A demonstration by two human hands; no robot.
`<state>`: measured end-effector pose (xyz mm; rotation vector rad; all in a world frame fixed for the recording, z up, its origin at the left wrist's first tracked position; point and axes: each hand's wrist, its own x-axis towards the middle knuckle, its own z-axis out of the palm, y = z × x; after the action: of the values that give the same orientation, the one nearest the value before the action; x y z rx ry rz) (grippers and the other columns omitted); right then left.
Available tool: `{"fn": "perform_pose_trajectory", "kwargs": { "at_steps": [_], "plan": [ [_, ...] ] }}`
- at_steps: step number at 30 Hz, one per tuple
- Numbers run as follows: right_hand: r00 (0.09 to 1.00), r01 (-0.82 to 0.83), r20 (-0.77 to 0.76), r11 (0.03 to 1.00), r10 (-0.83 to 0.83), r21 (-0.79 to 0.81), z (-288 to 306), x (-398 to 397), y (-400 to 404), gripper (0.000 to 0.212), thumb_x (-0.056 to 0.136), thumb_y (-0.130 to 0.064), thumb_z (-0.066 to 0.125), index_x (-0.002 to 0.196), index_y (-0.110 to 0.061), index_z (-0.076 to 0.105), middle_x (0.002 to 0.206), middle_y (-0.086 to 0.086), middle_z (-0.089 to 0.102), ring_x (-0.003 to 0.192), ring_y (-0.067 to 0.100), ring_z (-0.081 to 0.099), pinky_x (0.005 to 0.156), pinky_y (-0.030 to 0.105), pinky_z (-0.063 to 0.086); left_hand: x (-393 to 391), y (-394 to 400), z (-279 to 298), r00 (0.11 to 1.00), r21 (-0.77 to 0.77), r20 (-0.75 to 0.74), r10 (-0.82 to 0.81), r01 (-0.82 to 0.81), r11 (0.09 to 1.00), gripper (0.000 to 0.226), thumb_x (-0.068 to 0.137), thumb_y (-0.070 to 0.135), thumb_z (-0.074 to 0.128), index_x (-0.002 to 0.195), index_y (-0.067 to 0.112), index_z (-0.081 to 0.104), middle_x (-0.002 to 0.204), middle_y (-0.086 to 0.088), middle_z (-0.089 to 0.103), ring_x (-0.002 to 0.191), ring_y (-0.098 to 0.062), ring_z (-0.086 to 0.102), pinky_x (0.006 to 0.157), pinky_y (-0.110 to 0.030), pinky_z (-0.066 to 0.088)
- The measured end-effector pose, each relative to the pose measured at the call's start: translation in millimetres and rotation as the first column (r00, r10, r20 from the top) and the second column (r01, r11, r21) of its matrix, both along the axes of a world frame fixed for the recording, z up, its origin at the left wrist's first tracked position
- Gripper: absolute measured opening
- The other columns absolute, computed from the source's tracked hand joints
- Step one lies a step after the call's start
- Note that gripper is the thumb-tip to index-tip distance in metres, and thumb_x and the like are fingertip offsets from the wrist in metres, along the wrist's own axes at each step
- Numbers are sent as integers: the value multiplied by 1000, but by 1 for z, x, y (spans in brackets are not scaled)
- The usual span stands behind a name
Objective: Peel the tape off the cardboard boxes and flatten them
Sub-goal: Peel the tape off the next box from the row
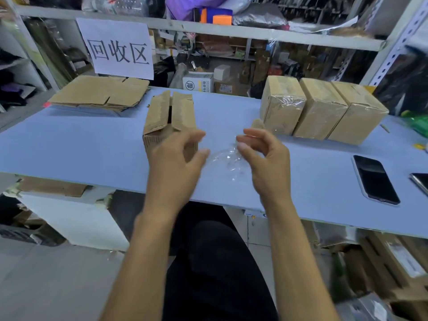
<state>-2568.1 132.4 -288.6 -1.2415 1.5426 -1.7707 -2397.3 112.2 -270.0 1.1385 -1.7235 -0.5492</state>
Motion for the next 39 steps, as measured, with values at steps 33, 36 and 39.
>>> {"fn": "perform_pose_trajectory", "kwargs": {
  "at_steps": [33,36,39],
  "plan": [
    [972,-56,-226,996,70,69,-24,36,37,26,90,-12,74,89,-39,74,103,-9,57,67,16,58,69,14,46,-11,35,-40,965,190,-235,-118,164,968,22,84,2,74,101,14,65,85,11,75,81,2,69,73,-11,48],
    [966,-26,-255,995,49,93,-25,37,36,23,90,-13,73,81,-33,72,108,-13,59,69,13,62,71,16,48,-8,32,-44,972,221,-235,5,48,974,22,78,10,83,94,19,72,89,9,74,77,3,71,76,-21,55],
    [949,-167,-237,968,210,189,-24,33,41,21,89,-9,72,89,-29,71,113,-13,65,78,10,66,76,19,53,0,24,-48,952,272,-305,21,65,960,19,76,9,83,91,19,76,93,3,73,78,-7,74,79,-29,58]
  ]
}}
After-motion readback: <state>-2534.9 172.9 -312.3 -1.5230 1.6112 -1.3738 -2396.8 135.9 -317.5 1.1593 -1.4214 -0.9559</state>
